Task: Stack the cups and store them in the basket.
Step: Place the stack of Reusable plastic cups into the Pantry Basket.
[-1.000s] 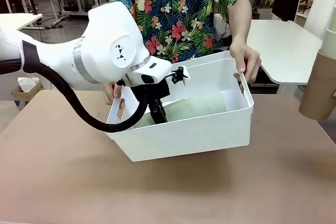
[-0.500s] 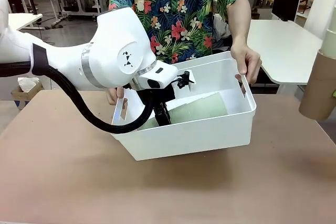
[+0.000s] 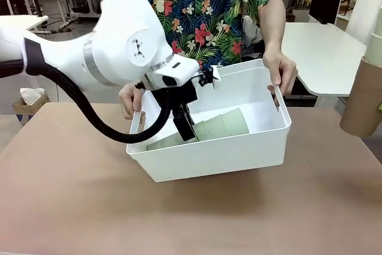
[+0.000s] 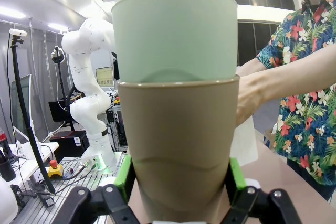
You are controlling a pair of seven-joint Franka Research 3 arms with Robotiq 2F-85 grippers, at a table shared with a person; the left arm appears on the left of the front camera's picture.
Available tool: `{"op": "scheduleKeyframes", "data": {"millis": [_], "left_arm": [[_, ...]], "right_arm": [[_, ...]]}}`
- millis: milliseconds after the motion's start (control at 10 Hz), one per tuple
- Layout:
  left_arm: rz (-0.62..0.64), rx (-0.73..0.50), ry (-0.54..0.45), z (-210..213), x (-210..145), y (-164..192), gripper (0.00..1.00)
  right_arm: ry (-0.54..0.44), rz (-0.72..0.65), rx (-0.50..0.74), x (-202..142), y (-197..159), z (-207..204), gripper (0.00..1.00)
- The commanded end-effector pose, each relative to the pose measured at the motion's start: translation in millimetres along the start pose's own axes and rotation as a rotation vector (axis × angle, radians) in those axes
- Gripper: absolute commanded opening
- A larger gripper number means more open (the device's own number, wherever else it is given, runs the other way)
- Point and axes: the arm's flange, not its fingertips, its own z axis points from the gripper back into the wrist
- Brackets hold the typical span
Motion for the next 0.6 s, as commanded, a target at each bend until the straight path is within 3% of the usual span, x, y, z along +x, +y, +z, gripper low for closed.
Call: {"op": "scheduleKeyframes", "data": {"millis": [0,300,500], "left_arm": [[-0.057,-0.099,-0.101,56.9,-18.1,-4.9,1.0],[-0.102,-0.168,-0.263,144.7,-52.7,-8.4,1.0],[-0.135,-0.213,-0.434,212.2,-113.0,-1.9,1.0]], "right_arm": [[0.003,0.02,0.001,4.0,1.3,-0.8,0.86],[0.003,0.02,0.001,4.0,1.3,-0.8,0.86],[0.003,0.02,0.001,4.0,1.3,-0.8,0.86]]}}
